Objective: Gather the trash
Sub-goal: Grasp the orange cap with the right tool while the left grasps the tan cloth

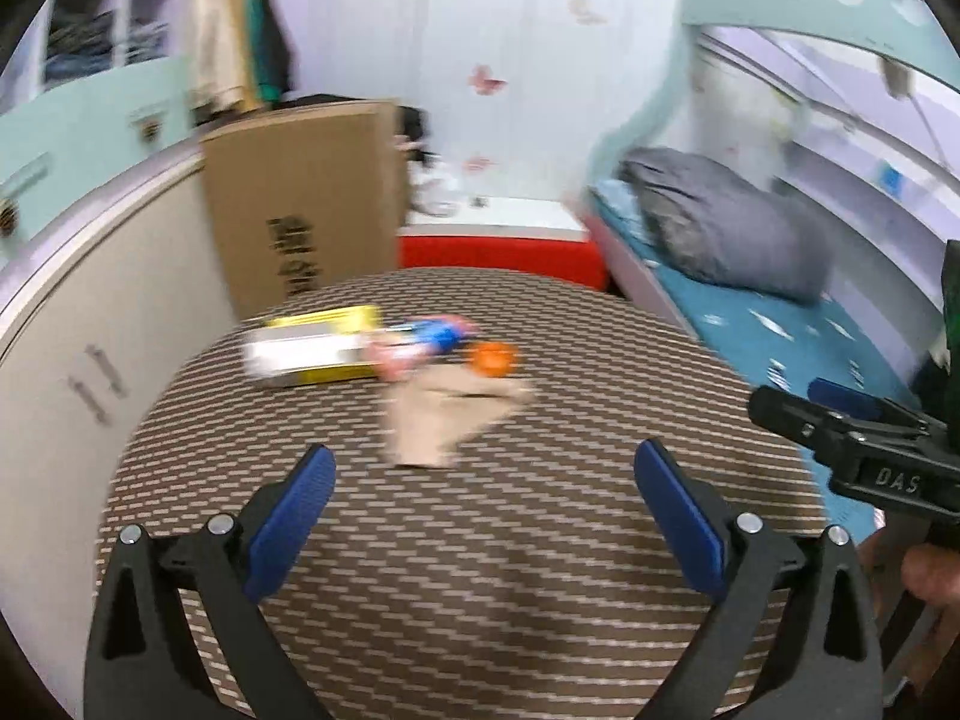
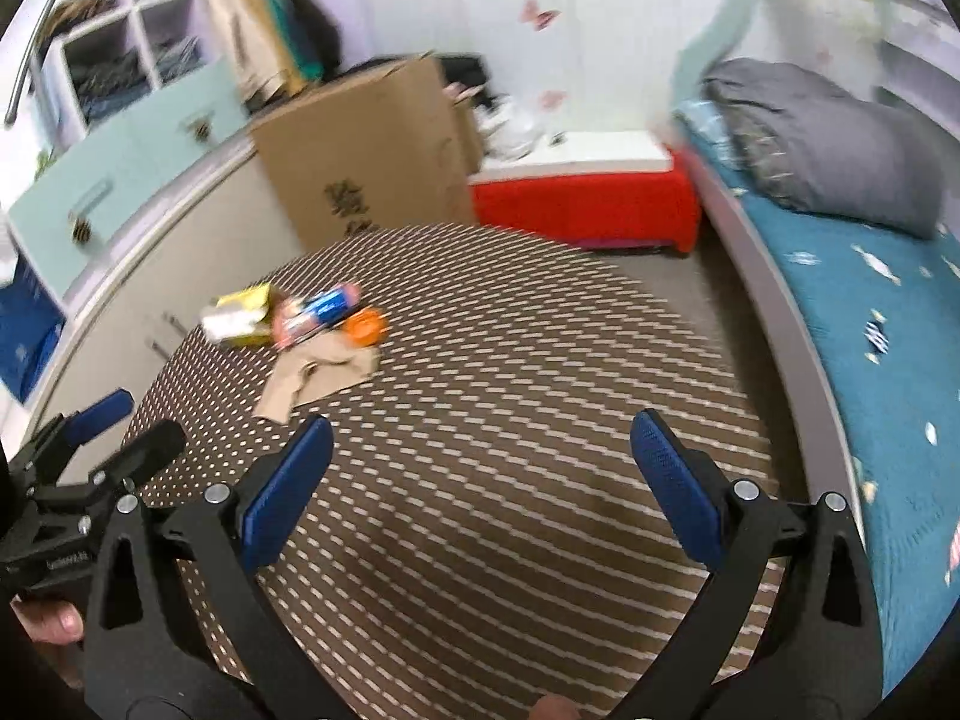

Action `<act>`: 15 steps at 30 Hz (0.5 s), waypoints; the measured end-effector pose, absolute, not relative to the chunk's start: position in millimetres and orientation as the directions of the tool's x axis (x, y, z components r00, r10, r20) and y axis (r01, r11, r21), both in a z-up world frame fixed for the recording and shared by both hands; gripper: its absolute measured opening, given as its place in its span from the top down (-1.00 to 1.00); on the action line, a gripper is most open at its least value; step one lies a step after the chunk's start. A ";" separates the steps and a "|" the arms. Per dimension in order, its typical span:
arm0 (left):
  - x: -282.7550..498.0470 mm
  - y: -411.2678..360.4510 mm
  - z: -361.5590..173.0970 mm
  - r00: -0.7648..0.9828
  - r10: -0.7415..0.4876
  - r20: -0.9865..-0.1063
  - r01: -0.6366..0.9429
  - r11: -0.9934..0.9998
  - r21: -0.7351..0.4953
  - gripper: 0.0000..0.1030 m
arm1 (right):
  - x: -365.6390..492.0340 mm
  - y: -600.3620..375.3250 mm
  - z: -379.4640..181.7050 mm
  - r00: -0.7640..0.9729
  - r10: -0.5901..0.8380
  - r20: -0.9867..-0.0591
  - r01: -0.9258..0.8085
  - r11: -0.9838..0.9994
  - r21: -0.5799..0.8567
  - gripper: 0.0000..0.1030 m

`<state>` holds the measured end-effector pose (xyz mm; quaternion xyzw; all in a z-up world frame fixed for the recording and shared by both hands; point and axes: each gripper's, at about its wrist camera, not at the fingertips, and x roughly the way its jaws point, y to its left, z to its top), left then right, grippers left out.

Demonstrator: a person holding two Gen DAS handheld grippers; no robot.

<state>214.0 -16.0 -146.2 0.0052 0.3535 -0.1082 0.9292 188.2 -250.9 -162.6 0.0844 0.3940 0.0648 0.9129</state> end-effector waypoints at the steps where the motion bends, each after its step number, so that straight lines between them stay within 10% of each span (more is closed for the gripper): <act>1: 218.5 -3.3 -150.2 0.729 -0.175 -0.661 0.178 0.982 -0.063 -0.89 | 194.8 -241.7 -166.1 0.674 0.192 -0.714 -0.066 0.977 0.200 -0.88; 11: 256.5 98.8 -177.0 0.710 -0.102 -0.697 0.018 0.992 -0.126 -0.89 | 288.7 -188.7 -206.1 0.609 0.203 -0.766 -0.134 0.979 0.153 -0.84; 15: 265.3 91.5 -185.8 0.692 -0.128 -0.710 0.058 0.991 -0.122 -0.89 | 317.2 -167.9 -222.7 0.566 0.173 -0.806 -0.172 0.981 0.090 0.07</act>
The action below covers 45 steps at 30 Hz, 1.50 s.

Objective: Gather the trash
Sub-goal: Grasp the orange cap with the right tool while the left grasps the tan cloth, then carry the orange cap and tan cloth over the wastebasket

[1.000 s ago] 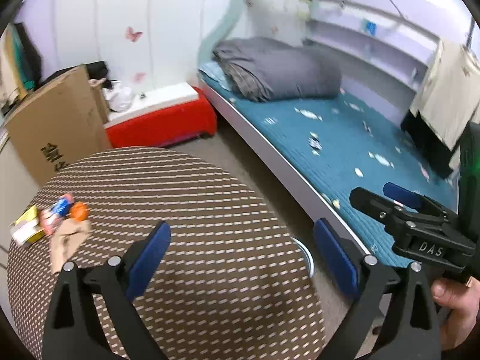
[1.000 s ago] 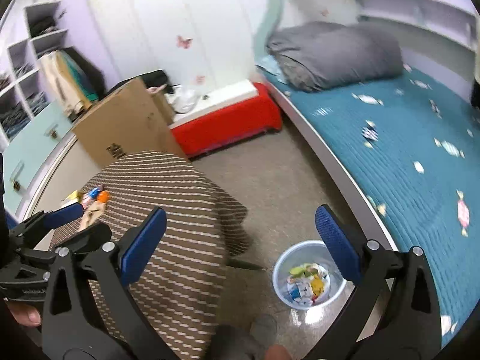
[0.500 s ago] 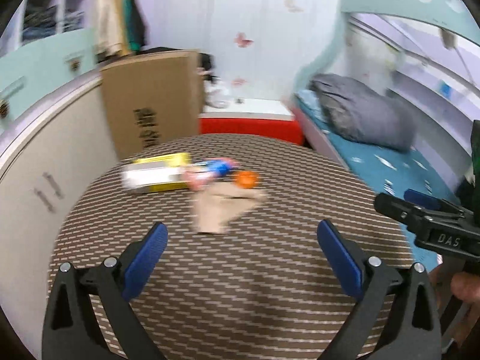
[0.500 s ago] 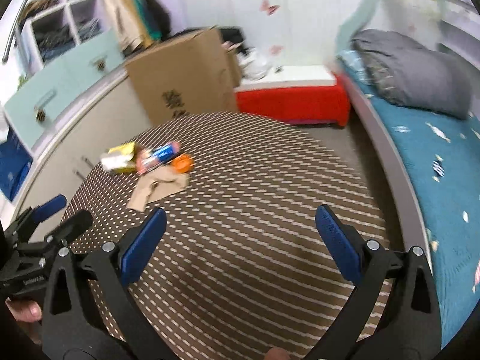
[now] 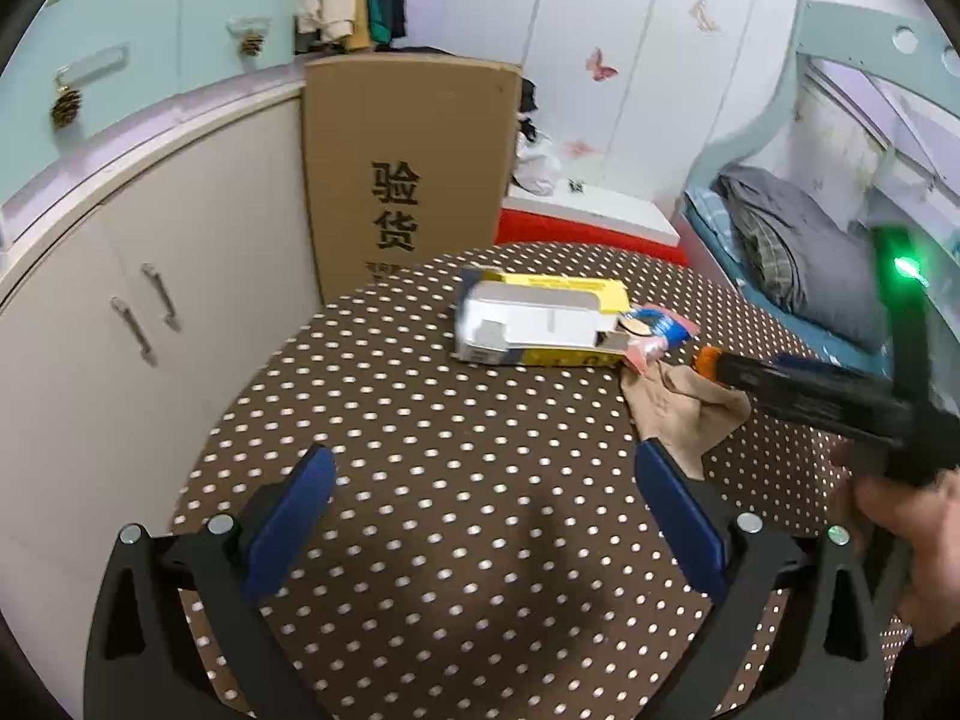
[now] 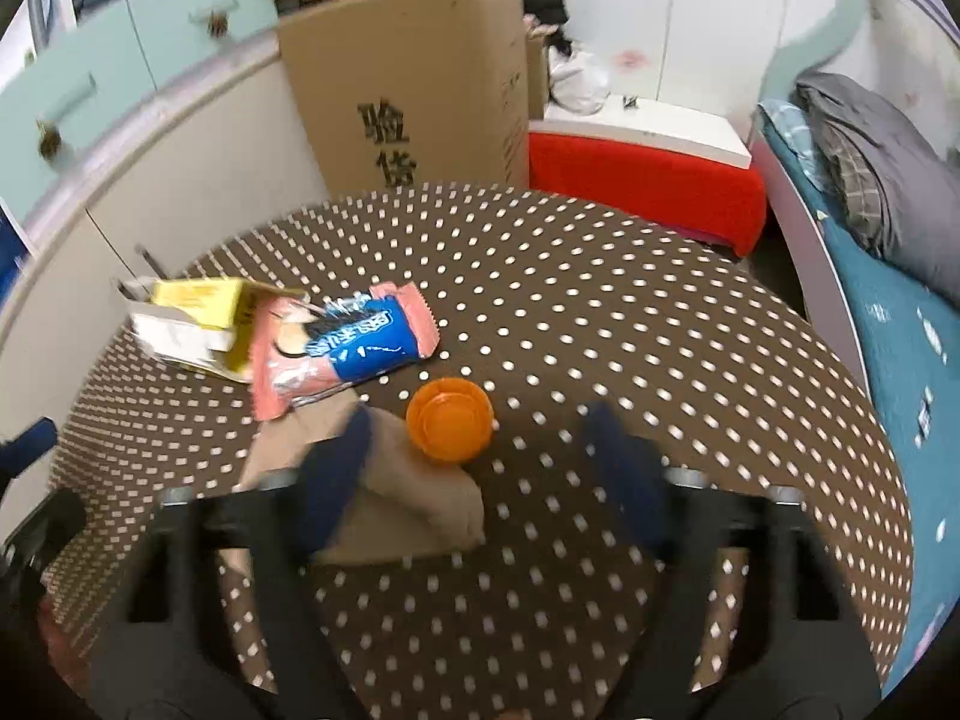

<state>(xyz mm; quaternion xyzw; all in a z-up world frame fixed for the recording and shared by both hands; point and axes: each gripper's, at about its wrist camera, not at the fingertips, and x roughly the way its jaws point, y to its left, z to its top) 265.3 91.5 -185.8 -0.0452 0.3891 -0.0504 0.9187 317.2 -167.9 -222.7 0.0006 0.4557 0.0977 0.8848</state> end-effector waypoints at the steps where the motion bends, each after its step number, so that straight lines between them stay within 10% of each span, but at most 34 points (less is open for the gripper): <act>1: 269.1 85.5 -187.5 0.686 -0.137 -0.715 0.072 0.990 -0.121 -0.89 | 317.6 -165.8 -223.1 0.580 0.152 -0.800 -0.173 0.983 0.062 0.23; 13: 325.5 -16.1 -222.4 0.571 -0.166 -0.804 0.256 0.967 -0.018 -0.85 | 257.5 -234.9 -189.8 0.671 0.204 -0.713 -0.103 0.978 0.183 0.43; 15: 324.5 -25.1 -221.1 0.588 -0.150 -0.795 0.279 0.960 0.025 -0.40 | 243.4 -248.1 -182.9 0.683 0.205 -0.701 -0.094 0.976 0.194 0.43; 17: 319.7 -28.5 -216.1 0.582 -0.180 -0.793 0.311 0.950 0.013 0.71 | 231.4 -258.6 -177.2 0.694 0.208 -0.690 -0.086 0.975 0.207 0.43; 18: 318.1 -27.6 -214.6 0.568 -0.203 -0.798 0.323 0.946 -0.011 0.91 | 221.9 -264.6 -174.2 0.703 0.213 -0.679 -0.079 0.971 0.223 0.43; 45: 130.2 -219.2 -108.6 0.473 -0.625 -0.621 0.688 0.702 -0.183 0.91 | 45.0 -502.3 -182.9 0.758 -0.036 -0.651 0.311 0.898 0.313 0.43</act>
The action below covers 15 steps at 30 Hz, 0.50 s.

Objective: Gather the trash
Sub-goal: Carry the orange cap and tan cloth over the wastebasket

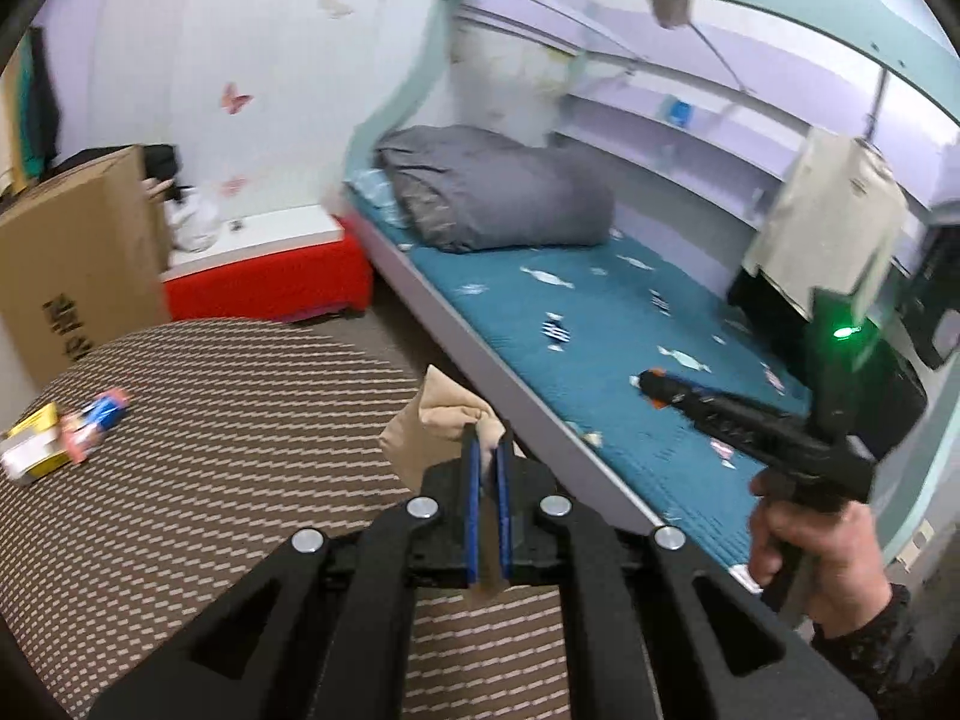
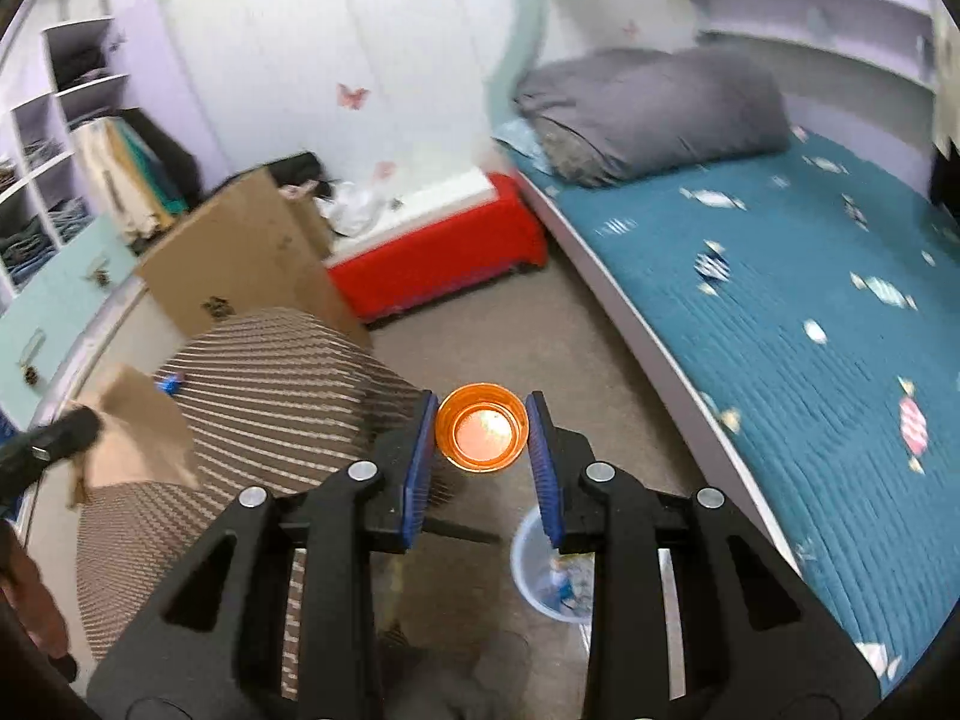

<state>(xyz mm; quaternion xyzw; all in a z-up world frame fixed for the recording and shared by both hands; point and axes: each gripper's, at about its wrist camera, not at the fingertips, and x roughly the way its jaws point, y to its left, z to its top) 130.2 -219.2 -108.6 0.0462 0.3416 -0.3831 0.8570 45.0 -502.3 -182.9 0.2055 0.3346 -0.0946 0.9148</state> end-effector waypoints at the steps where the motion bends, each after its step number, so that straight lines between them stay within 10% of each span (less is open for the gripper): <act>1: 127.6 -232.6 -109.9 0.460 -0.632 -0.624 0.702 0.689 -0.181 0.91 | 46.2 -509.5 -191.6 0.745 -0.039 -0.666 0.325 0.892 0.312 0.43; 15: 149.1 -333.9 -147.8 0.336 -0.637 -0.694 0.756 0.622 -0.204 0.91 | 109.2 -564.2 -418.6 0.480 0.195 -0.856 0.514 0.728 0.454 0.20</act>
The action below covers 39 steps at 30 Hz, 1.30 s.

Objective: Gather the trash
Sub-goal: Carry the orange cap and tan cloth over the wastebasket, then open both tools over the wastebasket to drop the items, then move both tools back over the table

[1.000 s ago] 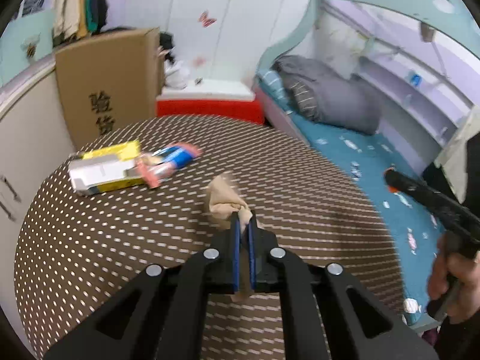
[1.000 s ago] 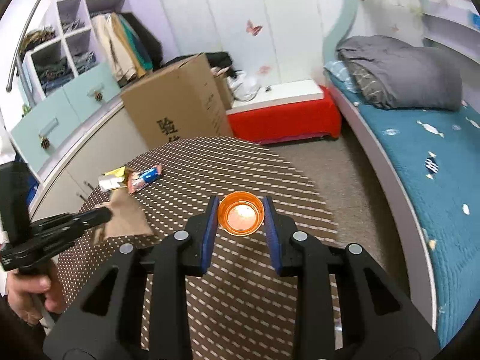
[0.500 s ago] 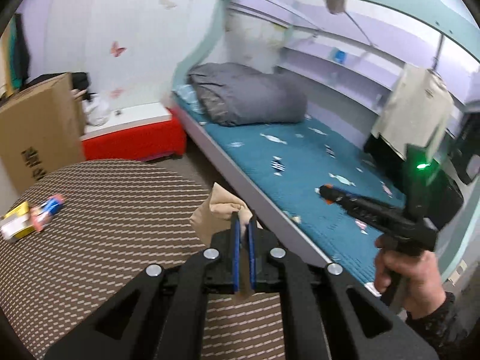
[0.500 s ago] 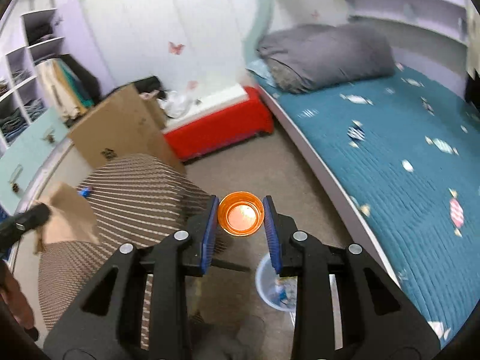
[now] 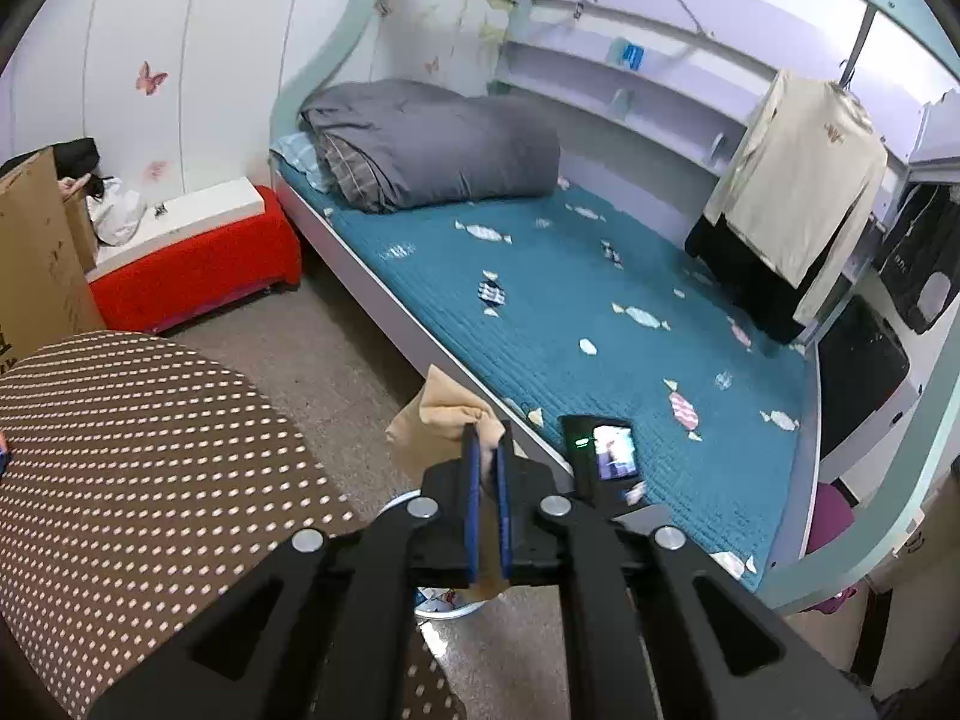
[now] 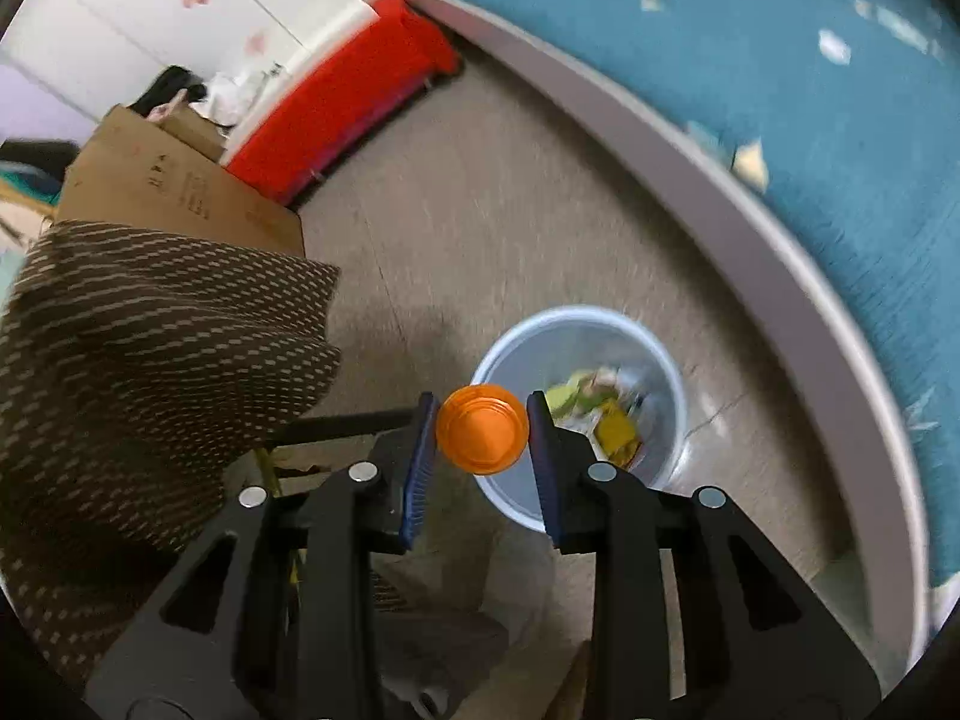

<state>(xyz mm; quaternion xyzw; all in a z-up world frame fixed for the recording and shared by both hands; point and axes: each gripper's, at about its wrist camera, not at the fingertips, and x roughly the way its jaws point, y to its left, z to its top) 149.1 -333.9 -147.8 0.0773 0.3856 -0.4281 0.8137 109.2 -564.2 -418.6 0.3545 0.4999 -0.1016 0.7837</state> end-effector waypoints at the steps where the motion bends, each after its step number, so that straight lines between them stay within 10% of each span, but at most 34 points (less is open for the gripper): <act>1: 153.2 -341.3 -153.1 0.331 -0.628 -0.705 0.757 0.623 -0.199 0.91 | 111.0 -567.9 -431.3 0.472 0.205 -0.857 0.536 0.706 0.464 -0.11; 2: 157.7 -350.5 -161.1 0.324 -0.613 -0.721 0.758 0.624 -0.190 0.91 | 111.5 -571.9 -438.0 0.470 0.207 -0.858 0.550 0.692 0.468 -0.51; 21: 198.0 -454.1 -298.1 0.064 -0.322 -0.945 0.778 0.609 -0.155 0.85 | 33.4 -624.4 -389.4 0.621 0.068 -0.781 0.617 0.571 0.541 -0.68; 22: 199.1 -456.9 -302.7 0.052 -0.297 -0.953 0.775 0.614 -0.149 0.73 | 32.5 -624.7 -386.2 0.625 0.064 -0.778 0.614 0.576 0.540 -0.69; 25: 202.8 -459.6 -300.1 0.152 -0.250 -0.956 0.764 0.644 -0.047 -0.80 | 30.2 -623.2 -375.2 0.641 0.059 -0.765 0.600 0.584 0.548 -0.71; 39: 192.3 -418.1 -239.9 0.253 -0.365 -0.896 0.725 0.685 -0.074 -0.82 | 32.1 -589.9 -302.0 0.673 -0.040 -0.739 0.564 0.674 0.477 -0.88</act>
